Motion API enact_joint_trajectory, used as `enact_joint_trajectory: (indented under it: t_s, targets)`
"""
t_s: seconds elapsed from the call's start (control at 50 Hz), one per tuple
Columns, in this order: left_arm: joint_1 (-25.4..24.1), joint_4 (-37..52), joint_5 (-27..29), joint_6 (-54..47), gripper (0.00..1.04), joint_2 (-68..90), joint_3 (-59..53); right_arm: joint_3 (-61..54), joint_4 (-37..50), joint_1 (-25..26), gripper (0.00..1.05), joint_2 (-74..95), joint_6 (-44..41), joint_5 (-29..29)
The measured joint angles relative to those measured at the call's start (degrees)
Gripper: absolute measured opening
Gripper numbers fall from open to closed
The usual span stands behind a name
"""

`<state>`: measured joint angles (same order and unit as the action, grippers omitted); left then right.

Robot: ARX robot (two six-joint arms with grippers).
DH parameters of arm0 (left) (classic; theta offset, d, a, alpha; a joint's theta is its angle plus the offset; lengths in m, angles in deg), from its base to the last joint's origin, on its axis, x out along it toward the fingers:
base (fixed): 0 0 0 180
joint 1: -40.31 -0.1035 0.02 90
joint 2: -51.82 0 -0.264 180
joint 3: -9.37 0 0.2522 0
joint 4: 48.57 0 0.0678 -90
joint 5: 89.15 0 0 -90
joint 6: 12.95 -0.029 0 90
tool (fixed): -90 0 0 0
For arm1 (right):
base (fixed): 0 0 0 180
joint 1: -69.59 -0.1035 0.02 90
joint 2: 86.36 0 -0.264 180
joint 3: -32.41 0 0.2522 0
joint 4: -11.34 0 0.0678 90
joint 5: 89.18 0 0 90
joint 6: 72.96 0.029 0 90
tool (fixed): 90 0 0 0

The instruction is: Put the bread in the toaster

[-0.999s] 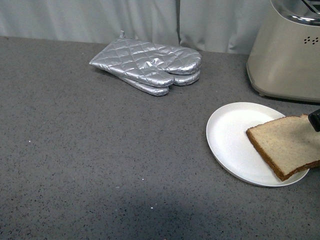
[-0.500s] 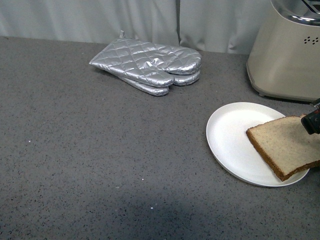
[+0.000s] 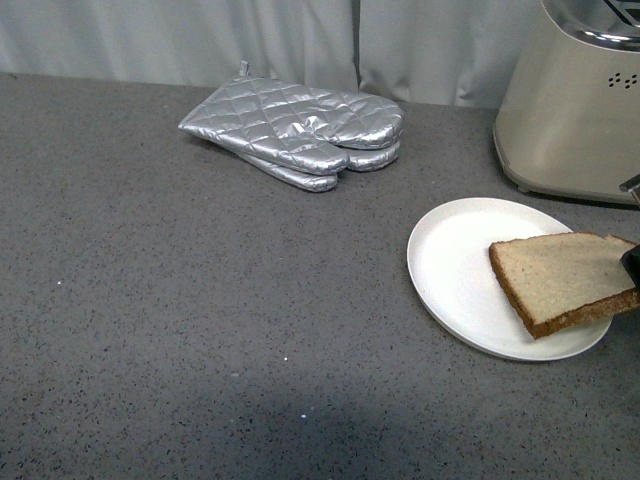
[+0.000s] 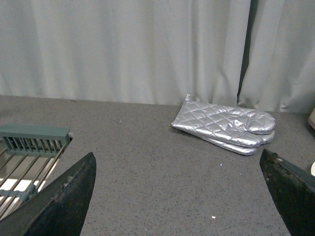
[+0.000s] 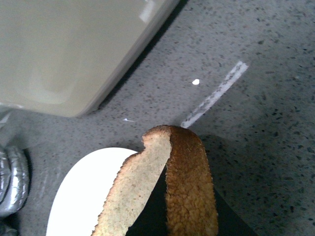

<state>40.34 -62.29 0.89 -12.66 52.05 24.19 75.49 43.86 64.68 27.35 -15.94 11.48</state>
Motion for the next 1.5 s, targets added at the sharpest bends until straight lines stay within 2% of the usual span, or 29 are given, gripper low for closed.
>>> enact_joint_trajectory:
  t_s: [0.44, 0.699, 0.839, 1.099, 1.399, 1.499]
  targets:
    - [0.02, 0.0, 0.0, 0.0, 0.98, 0.0, 0.0, 0.63, -8.37, -0.17, 0.03, -16.94, -4.61, -0.92]
    - [0.02, 0.0, 0.0, 0.0, 0.98, 0.0, 0.0, 7.58, -19.47, 1.29, 0.03, -33.46, -6.78, 0.13]
    - [0.02, 0.0, 0.0, 0.0, 0.98, 0.0, 0.0, 14.29, -26.05, 2.86, 0.03, -37.22, -9.01, 7.34]
    - [0.02, 0.0, 0.0, 0.0, 0.98, 0.0, 0.0, 23.5, -28.55, 2.4, 0.03, -36.04, -18.99, 22.47]
    - [0.02, 0.0, 0.0, 0.0, 0.98, 0.0, 0.0, 29.92, -28.41, 1.97, 0.03, -29.16, -26.4, 34.47]
    - [0.02, 0.0, 0.0, 0.0, 0.98, 0.0, 0.0, 31.63, -28.06, 1.99, 0.03, -26.62, -28.09, 36.83]
